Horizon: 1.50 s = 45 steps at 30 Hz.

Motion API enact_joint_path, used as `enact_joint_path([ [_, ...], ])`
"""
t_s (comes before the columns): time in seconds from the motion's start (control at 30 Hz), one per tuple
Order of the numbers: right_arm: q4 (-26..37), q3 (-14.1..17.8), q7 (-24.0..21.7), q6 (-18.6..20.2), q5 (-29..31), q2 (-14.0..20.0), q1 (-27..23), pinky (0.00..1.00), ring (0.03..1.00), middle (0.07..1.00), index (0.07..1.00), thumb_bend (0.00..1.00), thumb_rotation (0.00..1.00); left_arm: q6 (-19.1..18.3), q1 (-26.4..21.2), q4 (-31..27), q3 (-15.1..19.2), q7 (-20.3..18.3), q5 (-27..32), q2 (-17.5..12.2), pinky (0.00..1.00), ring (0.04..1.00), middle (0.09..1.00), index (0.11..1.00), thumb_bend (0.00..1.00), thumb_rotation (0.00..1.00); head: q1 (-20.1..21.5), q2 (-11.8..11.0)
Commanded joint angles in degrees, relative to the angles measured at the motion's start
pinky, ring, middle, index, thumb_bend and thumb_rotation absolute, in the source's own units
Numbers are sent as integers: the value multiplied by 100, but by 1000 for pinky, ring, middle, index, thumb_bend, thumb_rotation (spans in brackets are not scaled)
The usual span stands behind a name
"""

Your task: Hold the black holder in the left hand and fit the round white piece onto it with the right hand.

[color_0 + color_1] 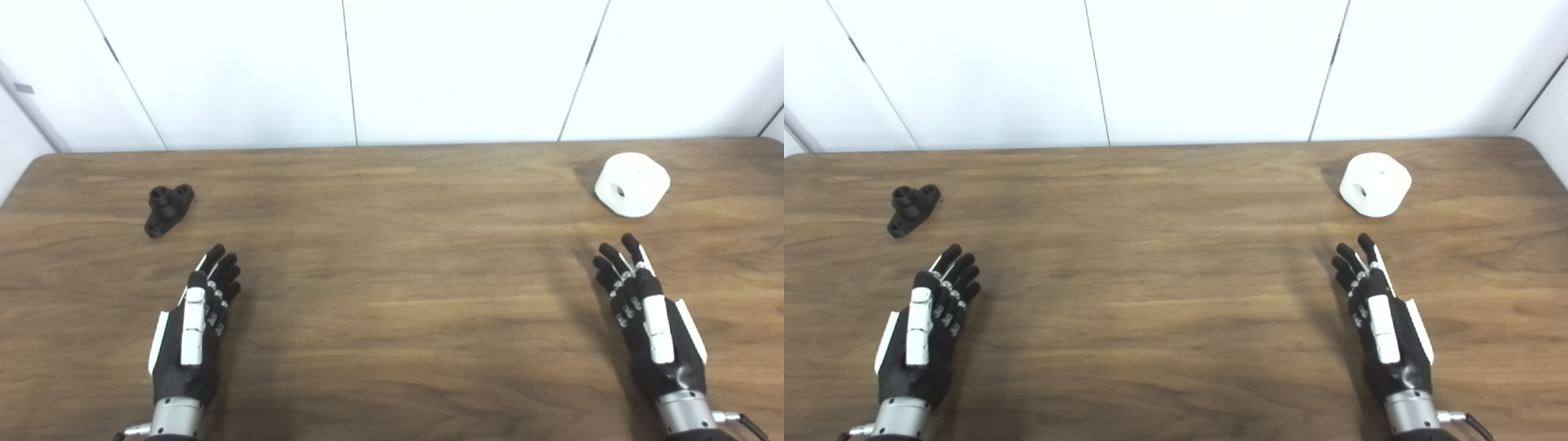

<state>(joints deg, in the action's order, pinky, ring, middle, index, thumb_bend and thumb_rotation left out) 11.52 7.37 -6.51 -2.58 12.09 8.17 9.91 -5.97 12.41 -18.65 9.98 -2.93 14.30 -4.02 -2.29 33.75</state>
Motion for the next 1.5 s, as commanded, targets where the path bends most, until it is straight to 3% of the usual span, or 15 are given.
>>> enact_joint_path([
  [0.0,-126,16,-22,-259,118,-94,24,956,930,951,999,592,872,189,213,-99,6,-18,15,18,949,930,913,933,549,866,-10,-4],
  [0.43,-336,26,-102,-615,216,-58,6,945,957,979,982,647,857,248,194,-68,-18,102,-149,117,938,915,903,918,556,837,-136,-109],
  [0.67,-480,49,-138,-741,237,17,6,957,956,973,984,649,857,308,241,-54,-122,121,-289,146,941,921,914,926,548,871,-613,-335],
  [1.0,-715,88,-193,-673,423,102,-42,980,970,978,1000,616,883,570,210,221,-292,194,-318,241,907,914,908,914,548,817,-1099,-755],
  [1.33,-851,89,-246,-721,450,180,-99,1000,1000,1000,1000,583,964,730,170,409,-444,268,-409,270,914,924,909,923,539,810,-1523,-916],
  [1.47,-883,157,-163,-738,393,141,-115,1000,992,994,1000,594,941,748,175,414,-508,364,-494,334,916,924,906,919,538,801,-1679,-903],
])
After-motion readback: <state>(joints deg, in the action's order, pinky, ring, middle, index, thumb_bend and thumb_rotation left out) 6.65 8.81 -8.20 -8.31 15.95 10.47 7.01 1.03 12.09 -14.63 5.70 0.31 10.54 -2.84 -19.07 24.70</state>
